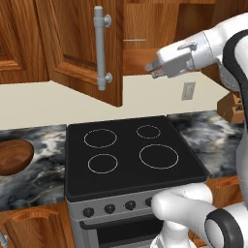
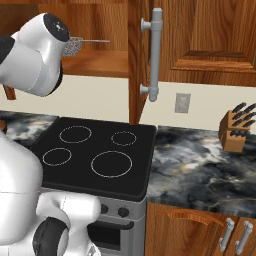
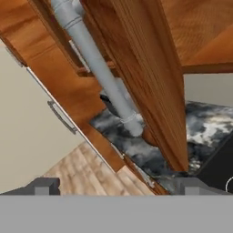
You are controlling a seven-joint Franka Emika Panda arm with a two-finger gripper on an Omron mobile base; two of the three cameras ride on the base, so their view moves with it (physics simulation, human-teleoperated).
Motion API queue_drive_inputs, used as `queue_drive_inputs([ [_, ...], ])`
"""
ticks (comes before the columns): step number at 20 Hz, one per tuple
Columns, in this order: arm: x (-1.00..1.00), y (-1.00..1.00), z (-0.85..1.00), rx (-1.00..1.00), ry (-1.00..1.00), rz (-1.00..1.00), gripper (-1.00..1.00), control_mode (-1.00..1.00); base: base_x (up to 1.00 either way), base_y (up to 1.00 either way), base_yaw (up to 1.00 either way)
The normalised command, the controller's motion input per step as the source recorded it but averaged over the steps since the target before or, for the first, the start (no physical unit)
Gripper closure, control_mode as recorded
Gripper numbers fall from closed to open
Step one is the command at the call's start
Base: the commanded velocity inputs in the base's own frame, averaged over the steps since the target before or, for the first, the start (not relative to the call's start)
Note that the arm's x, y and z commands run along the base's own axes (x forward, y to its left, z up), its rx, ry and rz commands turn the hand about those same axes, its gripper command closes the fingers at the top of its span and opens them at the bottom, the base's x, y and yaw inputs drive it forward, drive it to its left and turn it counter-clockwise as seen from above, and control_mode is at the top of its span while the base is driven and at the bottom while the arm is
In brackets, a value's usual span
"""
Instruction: Open the cabinet and setup a tea strainer by placing it in the bowl upright.
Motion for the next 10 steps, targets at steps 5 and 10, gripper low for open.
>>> queue_drive_inputs([
  [5,0.53,0.03,-0.02,-0.04,-0.04,0.00,-1.00,-1.00,0.00,0.00,0.00],
  [10,0.45,0.25,0.00,0.00,0.00,0.00,-1.00,-1.00,0.00,0.00,0.00],
])
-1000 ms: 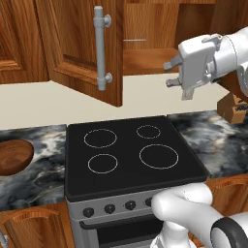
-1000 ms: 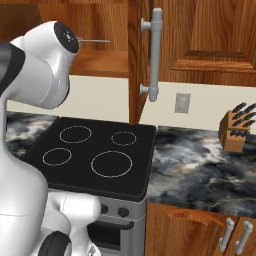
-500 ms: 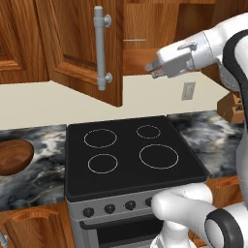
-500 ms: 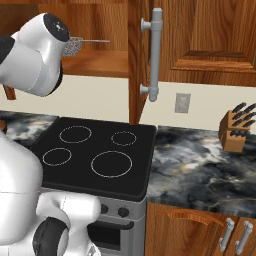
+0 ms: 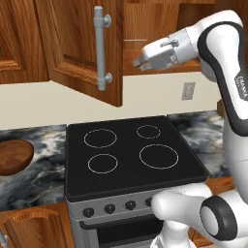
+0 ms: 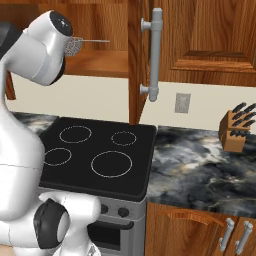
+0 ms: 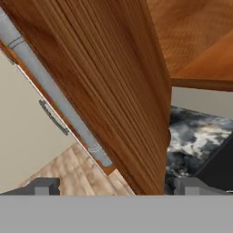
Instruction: Open the cabinet and setup a tea strainer by placing it in the bowl upright.
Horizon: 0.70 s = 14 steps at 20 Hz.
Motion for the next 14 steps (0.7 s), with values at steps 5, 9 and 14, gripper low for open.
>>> queue_drive_inputs([
  [5,0.44,0.44,-0.05,0.00,0.00,0.00,-1.00,-1.00,0.00,0.00,0.00],
  [9,0.45,0.31,-0.09,0.00,0.00,-0.05,-1.00,-1.00,0.00,0.00,0.00],
  [14,0.30,0.24,-0.04,0.00,0.00,-0.07,-1.00,-1.00,0.00,0.00,0.00],
])
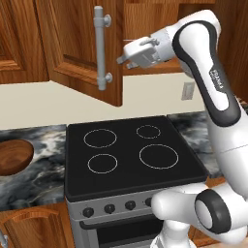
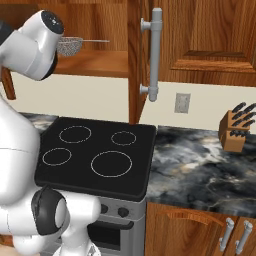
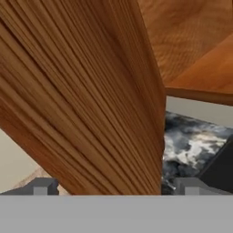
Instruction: Open the cabinet and setup a tea strainer by placing it in the bowl upright.
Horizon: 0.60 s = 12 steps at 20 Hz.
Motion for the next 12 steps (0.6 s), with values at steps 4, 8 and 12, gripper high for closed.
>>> queue_drive_inputs([
  [4,0.02,0.51,0.00,0.00,-0.06,0.00,-1.00,-1.00,0.00,0.00,0.00],
  [8,0.00,0.69,0.00,0.00,-0.10,0.00,-1.00,-1.00,0.00,0.00,0.00],
  [12,0.00,0.75,0.00,0.00,-0.09,0.00,-1.00,-1.00,0.00,0.00,0.00],
])
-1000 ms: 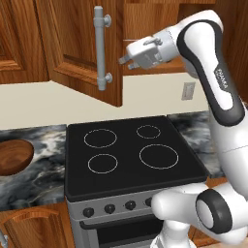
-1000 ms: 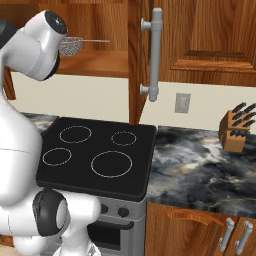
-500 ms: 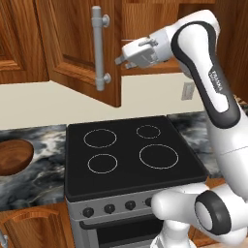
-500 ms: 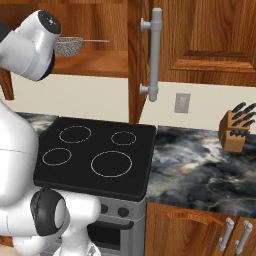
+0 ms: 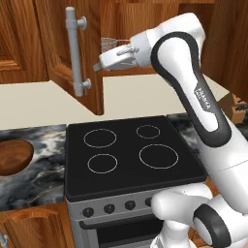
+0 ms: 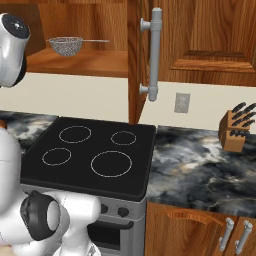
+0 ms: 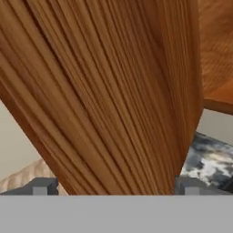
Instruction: Open the cabinet and setup a tea strainer by placing it in the bowl upright.
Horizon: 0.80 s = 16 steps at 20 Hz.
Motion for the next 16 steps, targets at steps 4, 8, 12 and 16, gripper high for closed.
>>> queue_drive_inputs([
  [4,0.00,0.80,0.00,0.00,-0.09,0.00,-1.00,-1.00,0.00,0.00,0.00],
  [8,0.00,0.84,0.00,0.00,-0.09,0.00,-1.00,-1.00,0.00,0.00,0.00],
  [12,0.00,0.82,0.00,0.00,-0.06,0.00,-1.00,-1.00,0.00,0.00,0.00],
  [16,0.00,0.73,0.00,0.00,0.00,0.00,-1.00,-1.00,0.00,0.00,0.00],
])
